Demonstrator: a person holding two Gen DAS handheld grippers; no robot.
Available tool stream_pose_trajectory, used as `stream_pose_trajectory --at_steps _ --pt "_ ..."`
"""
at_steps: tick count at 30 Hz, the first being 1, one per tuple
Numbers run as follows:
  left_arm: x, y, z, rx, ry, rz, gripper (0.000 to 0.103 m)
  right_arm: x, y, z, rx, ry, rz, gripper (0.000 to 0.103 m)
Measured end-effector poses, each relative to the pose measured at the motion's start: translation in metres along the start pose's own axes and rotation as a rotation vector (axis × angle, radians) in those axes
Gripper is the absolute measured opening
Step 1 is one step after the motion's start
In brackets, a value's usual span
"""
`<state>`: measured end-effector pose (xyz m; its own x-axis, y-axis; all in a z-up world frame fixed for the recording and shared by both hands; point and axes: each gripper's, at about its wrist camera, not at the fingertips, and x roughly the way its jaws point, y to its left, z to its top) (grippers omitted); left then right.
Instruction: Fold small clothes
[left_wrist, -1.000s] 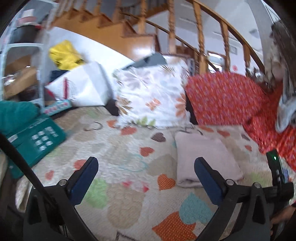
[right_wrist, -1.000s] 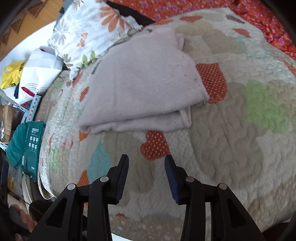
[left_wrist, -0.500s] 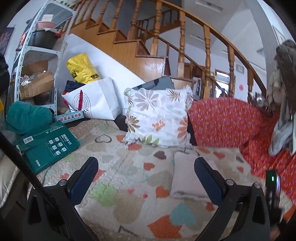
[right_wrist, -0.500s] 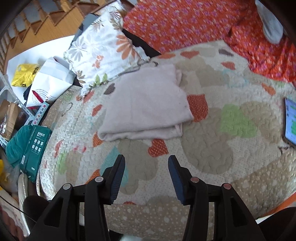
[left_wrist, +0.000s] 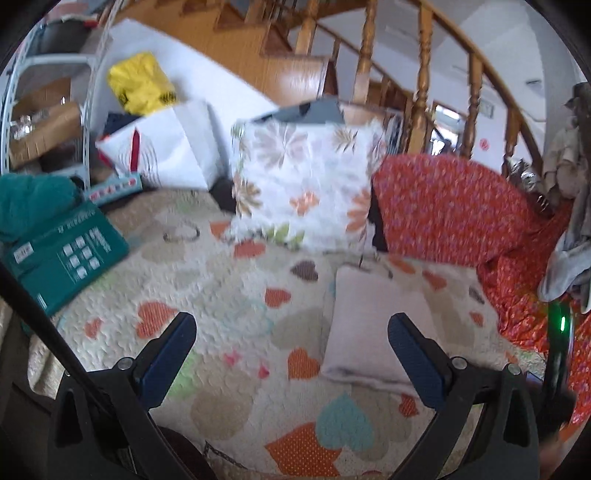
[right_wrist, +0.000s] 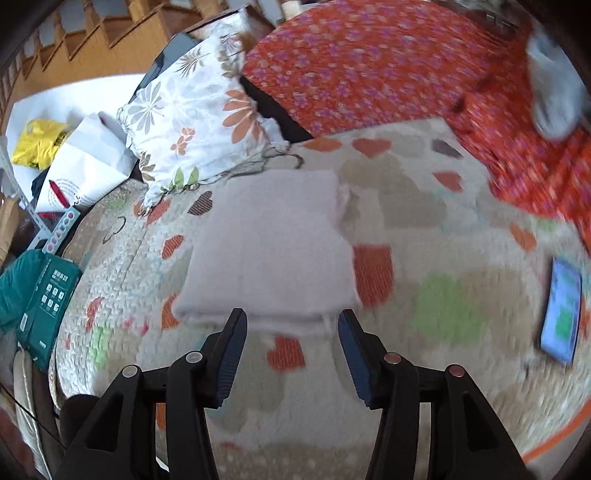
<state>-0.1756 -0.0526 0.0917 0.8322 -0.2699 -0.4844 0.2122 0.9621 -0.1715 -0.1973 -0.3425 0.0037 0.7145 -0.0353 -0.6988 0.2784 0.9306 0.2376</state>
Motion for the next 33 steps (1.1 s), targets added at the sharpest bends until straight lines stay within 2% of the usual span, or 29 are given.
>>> stream_pose_trajectory --at_steps 3,5,6,11,13,15,18,19,22,25,28,30,33 --pt "0.018 0.006 -0.005 -0.044 0.057 -0.001 0.103 0.027 0.021 0.026 -0.076 -0.019 -0.003 0.055" --pt "0.028 0.008 -0.007 -0.046 0.09 0.014 0.103 0.059 0.042 0.04 -0.137 0.001 -0.011 0.037" --pt "0.033 0.009 -0.008 -0.042 0.102 0.023 0.103 0.075 0.051 0.046 -0.149 0.019 0.002 0.035" --pt "0.06 0.024 -0.009 -0.063 0.161 0.058 0.103 0.154 0.086 0.055 -0.177 0.074 0.008 0.034" --pt "0.071 0.033 -0.01 -0.082 0.181 0.054 0.103 0.186 0.093 0.04 -0.168 0.168 0.029 0.034" --pt "0.079 0.042 -0.009 -0.087 0.19 0.06 0.103 0.185 0.101 0.022 -0.198 0.173 0.04 0.036" --pt "0.095 0.055 -0.01 -0.071 0.204 0.073 0.103 0.172 0.113 -0.004 -0.265 0.264 0.111 0.036" --pt "0.099 0.057 -0.01 -0.06 0.205 0.077 0.103 0.162 0.116 -0.006 -0.3 0.268 0.121 0.035" --pt "0.112 0.061 -0.012 -0.011 0.204 0.075 0.103 0.141 0.106 0.021 -0.227 0.208 0.192 0.034" --pt "0.123 0.059 -0.016 0.013 0.217 0.057 0.103 0.144 0.1 0.055 -0.209 0.111 0.114 0.034" --pt "0.137 0.055 -0.02 0.024 0.246 0.018 0.103 0.172 0.081 0.082 -0.168 0.054 -0.042 0.034" --pt "0.146 0.052 -0.022 0.036 0.262 0.003 0.103 0.181 0.062 0.083 -0.125 0.062 -0.078 0.034" --pt "0.155 0.05 -0.024 0.037 0.283 -0.018 0.103 0.182 0.035 0.065 -0.068 0.108 -0.082 0.034"
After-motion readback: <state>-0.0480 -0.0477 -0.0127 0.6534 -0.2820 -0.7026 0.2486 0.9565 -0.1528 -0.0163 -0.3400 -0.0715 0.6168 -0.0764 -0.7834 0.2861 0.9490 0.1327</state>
